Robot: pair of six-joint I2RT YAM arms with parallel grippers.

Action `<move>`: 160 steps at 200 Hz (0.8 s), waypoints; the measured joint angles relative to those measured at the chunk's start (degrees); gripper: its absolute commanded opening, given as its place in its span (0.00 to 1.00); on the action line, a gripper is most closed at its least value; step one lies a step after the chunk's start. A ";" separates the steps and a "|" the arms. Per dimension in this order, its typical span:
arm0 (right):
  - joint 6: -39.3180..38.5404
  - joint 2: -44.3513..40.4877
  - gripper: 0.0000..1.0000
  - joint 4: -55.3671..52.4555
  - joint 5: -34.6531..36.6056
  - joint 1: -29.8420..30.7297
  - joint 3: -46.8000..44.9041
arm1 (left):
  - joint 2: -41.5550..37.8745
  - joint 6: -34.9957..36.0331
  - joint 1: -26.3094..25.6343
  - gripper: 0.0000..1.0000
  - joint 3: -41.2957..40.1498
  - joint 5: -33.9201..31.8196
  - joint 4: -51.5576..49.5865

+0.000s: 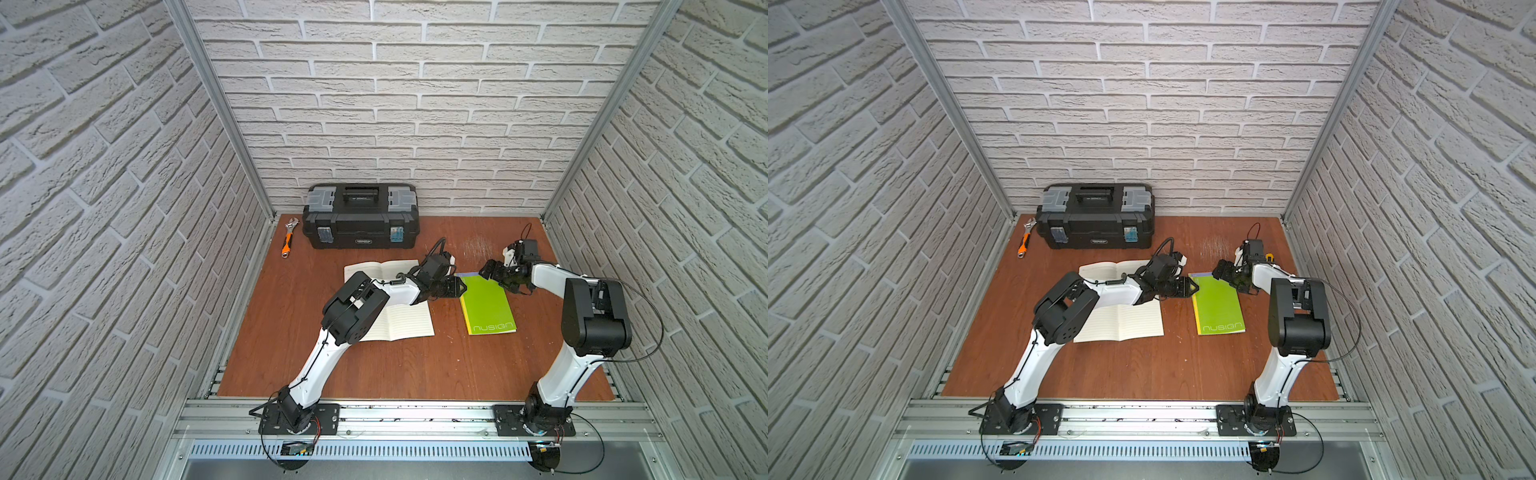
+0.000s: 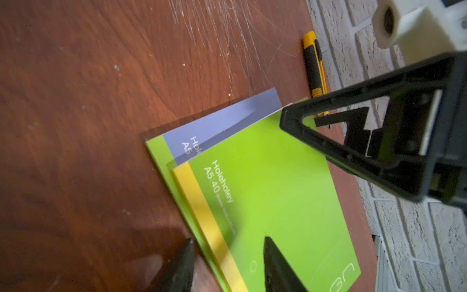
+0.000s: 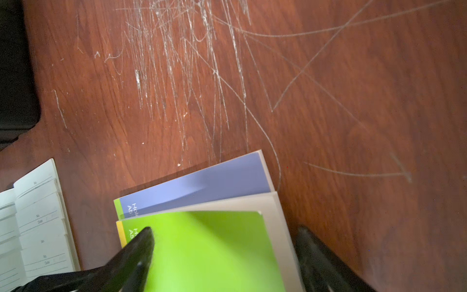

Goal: Close the notebook
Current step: Adjust the notebook at the notebook.

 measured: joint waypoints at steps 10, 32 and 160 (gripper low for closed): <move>0.02 0.00 0.88 0.00 0.07 0.09 0.02 | 0.28 0.22 0.00 0.45 0.68 -0.02 -0.46; -0.04 0.00 0.88 -0.09 0.35 0.07 0.04 | 0.59 0.55 0.07 0.45 1.64 -0.02 -1.51; -2.14 -30.91 0.88 -9.90 3.23 1.77 -0.46 | -20.41 9.60 4.04 0.44 -15.98 -5.77 -11.32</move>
